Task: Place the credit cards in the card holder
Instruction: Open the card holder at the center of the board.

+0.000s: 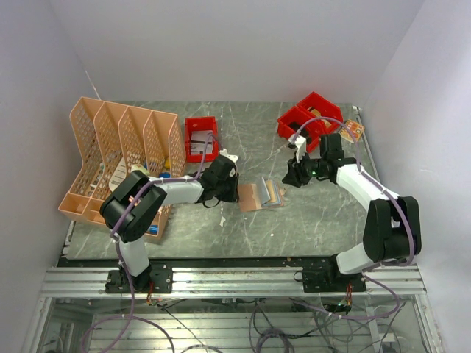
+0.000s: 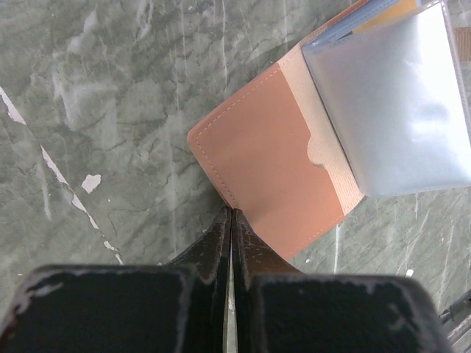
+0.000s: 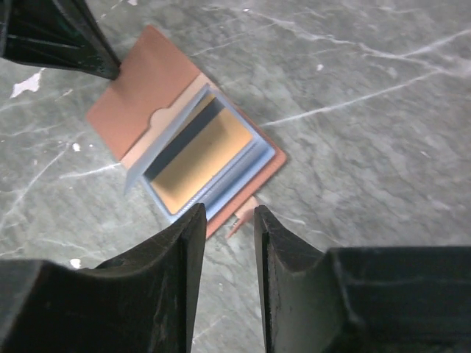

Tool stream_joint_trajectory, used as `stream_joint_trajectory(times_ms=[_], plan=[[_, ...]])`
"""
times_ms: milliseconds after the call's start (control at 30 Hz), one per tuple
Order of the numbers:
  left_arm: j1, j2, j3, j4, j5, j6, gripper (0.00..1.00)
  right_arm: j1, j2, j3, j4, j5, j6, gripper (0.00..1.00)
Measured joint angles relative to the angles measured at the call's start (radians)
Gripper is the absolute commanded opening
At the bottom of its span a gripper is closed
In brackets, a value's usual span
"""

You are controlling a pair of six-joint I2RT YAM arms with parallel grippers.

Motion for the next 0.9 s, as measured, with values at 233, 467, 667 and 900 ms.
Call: stream_joint_trajectory(times_ms=[233, 467, 667, 900], plan=[[0.002, 0.002, 0.003, -0.011, 0.001, 0.014, 0.08, 0.002, 0.038, 0.005, -0.023, -0.105, 0.006, 0.38], [0.007, 0.003, 0.001, -0.008, 0.001, 0.006, 0.20, 0.013, 0.082, 0.006, -0.029, -0.172, 0.029, 0.42], [0.023, -0.016, -0.024, 0.025, 0.023, -0.029, 0.31, 0.023, 0.137, 0.006, -0.019, -0.195, 0.107, 0.49], [0.034, -0.124, -0.093, 0.046, 0.026, -0.074, 0.37, 0.032, 0.166, 0.006, 0.022, -0.112, 0.207, 0.50]])
